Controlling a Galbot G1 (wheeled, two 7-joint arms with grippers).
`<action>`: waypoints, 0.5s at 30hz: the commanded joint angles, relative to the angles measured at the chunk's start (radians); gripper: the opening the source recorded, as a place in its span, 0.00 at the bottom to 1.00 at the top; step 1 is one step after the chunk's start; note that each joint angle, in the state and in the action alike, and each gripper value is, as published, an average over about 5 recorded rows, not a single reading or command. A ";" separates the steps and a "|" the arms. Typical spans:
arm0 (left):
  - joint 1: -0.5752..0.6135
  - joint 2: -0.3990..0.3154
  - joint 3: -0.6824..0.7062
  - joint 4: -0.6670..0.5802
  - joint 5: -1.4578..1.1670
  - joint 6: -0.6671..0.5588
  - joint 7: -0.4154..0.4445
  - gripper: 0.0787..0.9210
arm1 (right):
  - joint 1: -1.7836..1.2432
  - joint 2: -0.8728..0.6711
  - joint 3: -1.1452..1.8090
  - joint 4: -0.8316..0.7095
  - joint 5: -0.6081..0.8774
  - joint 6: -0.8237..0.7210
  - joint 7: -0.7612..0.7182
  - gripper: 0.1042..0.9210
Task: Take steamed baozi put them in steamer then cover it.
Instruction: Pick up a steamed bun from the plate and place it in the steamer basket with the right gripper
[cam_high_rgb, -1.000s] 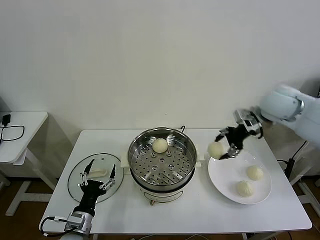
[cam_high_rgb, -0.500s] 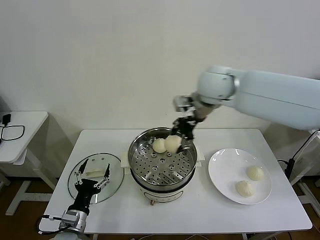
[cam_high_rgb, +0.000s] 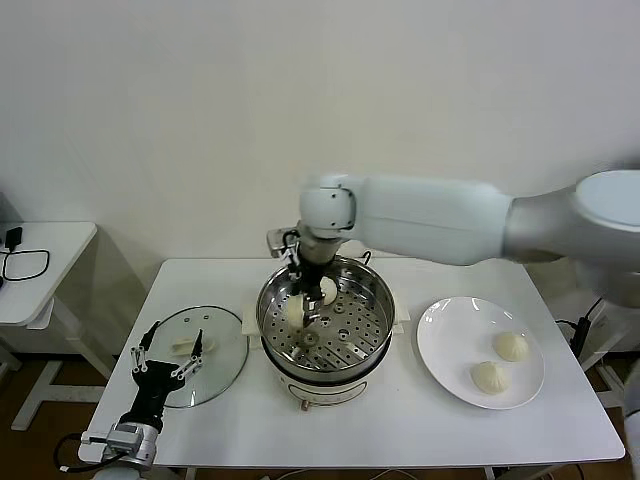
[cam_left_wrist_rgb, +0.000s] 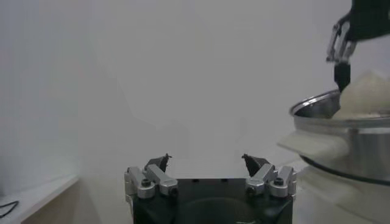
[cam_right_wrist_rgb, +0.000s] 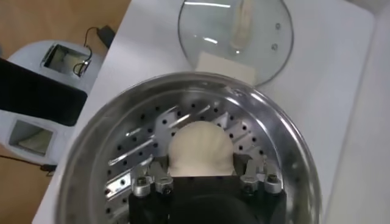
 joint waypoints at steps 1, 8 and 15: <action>-0.001 0.001 -0.018 0.003 -0.006 -0.002 0.002 0.88 | -0.093 0.094 0.006 -0.115 -0.062 0.003 -0.003 0.74; -0.002 0.000 -0.013 0.003 -0.005 -0.002 0.002 0.88 | -0.075 0.026 0.039 -0.064 -0.047 0.004 0.005 0.86; 0.004 0.000 -0.007 -0.003 0.000 -0.001 0.001 0.88 | 0.098 -0.265 0.087 0.132 -0.011 0.025 -0.064 0.88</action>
